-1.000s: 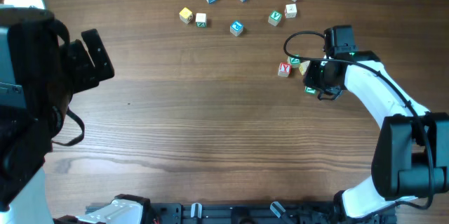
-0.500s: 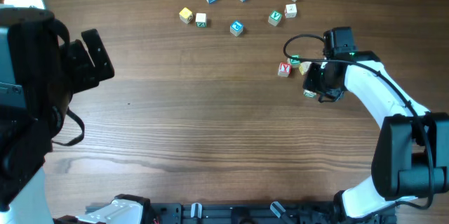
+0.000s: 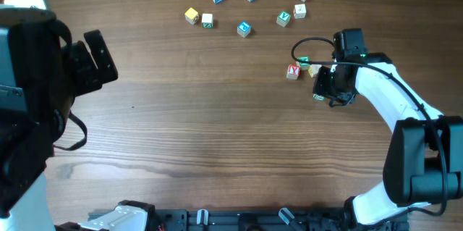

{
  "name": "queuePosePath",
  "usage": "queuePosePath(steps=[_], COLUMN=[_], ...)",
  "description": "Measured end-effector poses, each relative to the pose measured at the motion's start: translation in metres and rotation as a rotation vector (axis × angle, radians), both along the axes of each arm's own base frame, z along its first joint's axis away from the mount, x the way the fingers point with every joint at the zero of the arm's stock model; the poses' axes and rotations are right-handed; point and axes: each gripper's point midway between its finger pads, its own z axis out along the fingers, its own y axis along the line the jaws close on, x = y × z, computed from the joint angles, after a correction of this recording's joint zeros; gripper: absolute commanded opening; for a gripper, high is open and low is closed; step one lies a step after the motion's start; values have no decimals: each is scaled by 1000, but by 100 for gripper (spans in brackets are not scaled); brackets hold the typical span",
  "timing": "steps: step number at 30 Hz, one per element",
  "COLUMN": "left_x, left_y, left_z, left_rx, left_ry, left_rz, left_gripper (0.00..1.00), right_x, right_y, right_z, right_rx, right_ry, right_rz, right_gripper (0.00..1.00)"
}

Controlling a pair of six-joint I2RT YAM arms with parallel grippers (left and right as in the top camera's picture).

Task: Form a circle

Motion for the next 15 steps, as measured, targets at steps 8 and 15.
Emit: queuePosePath(steps=[8, 15], left_x=[0, 0], left_y=[0, 0], left_z=[0, 0], left_rx=[0, 0], left_ry=[0, 0], left_rz=[0, 0], left_gripper=[100, 100], right_x=[4, 5], right_y=[4, 13], right_z=[1, -4], right_rx=[-6, -3], right_ry=[-20, -17], right_rz=[45, 91], right_gripper=[38, 26])
